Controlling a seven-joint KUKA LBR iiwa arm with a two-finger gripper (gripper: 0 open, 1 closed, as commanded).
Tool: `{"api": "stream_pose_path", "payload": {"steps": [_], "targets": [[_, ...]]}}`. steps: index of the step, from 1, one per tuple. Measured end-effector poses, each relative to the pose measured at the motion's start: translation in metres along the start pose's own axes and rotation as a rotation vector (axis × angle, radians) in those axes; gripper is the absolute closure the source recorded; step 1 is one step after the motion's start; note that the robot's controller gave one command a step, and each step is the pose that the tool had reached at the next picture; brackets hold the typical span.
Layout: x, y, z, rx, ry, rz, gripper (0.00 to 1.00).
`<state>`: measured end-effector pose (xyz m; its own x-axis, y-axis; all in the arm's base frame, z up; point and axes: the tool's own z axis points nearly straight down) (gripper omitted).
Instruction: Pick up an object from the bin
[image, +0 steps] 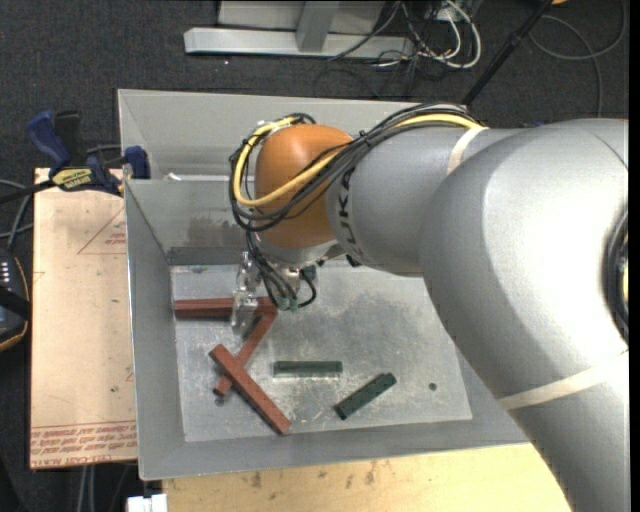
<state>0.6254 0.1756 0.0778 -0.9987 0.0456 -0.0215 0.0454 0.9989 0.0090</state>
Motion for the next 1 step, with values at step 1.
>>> {"api": "stream_pose_path", "payload": {"steps": [1], "targets": [[-0.0075, -0.0001, -0.1208, 0.008, 0.018, 0.06, 1.0]]}}
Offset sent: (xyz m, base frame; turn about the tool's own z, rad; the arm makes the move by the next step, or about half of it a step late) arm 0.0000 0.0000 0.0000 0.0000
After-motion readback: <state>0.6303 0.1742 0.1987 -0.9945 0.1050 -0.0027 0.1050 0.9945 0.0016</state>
